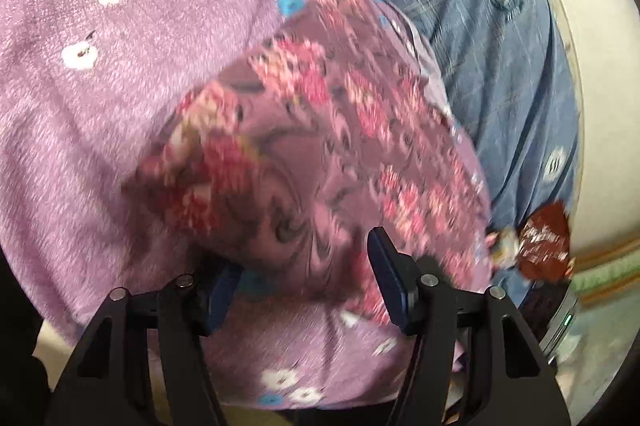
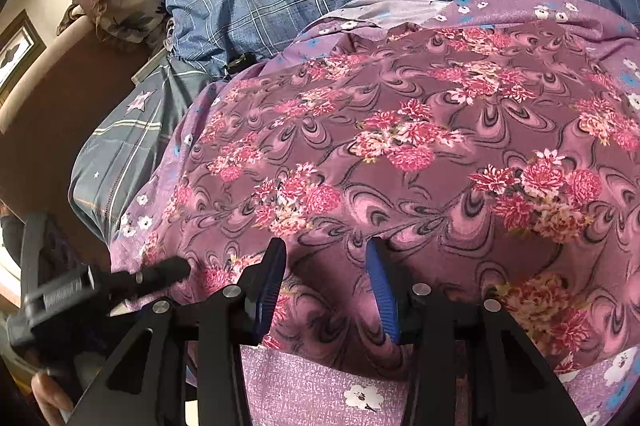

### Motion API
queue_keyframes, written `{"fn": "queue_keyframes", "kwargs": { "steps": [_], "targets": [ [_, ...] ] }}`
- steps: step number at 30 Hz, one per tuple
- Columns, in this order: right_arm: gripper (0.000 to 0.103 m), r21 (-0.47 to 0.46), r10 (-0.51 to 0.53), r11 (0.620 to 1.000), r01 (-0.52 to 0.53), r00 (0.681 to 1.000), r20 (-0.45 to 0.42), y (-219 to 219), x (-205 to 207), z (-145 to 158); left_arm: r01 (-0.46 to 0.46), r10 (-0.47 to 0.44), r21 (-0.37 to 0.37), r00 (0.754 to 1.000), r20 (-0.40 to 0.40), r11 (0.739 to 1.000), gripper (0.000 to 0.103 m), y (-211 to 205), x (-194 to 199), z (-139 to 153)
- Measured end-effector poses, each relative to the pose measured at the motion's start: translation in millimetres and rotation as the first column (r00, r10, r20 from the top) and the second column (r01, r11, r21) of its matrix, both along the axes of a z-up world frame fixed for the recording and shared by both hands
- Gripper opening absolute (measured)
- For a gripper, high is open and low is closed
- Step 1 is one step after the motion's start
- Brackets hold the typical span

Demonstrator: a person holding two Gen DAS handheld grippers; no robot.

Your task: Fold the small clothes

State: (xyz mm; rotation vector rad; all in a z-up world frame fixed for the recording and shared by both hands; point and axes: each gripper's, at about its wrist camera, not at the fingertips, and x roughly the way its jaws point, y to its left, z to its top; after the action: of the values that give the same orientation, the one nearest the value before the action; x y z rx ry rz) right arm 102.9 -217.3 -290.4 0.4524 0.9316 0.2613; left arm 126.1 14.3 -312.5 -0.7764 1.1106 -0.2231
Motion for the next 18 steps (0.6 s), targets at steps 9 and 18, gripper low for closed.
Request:
{"fn": "queue_keyframes", "kwargs": {
  "steps": [9,18],
  "targets": [
    [0.042,-0.003,0.007,1.000,-0.007,1.000,0.007,0.0,0.6,-1.2,-0.033,0.034,-0.015,0.997,0.073,0.999,0.038,-2.7,9.7,0.1],
    [0.042,-0.075,0.030,0.997,-0.025,0.997,0.064,7.4,-8.7,-2.0,0.019,-0.024,0.027,0.979,0.201,0.999,0.020,1.7,15.0,-4.1]
  ]
}}
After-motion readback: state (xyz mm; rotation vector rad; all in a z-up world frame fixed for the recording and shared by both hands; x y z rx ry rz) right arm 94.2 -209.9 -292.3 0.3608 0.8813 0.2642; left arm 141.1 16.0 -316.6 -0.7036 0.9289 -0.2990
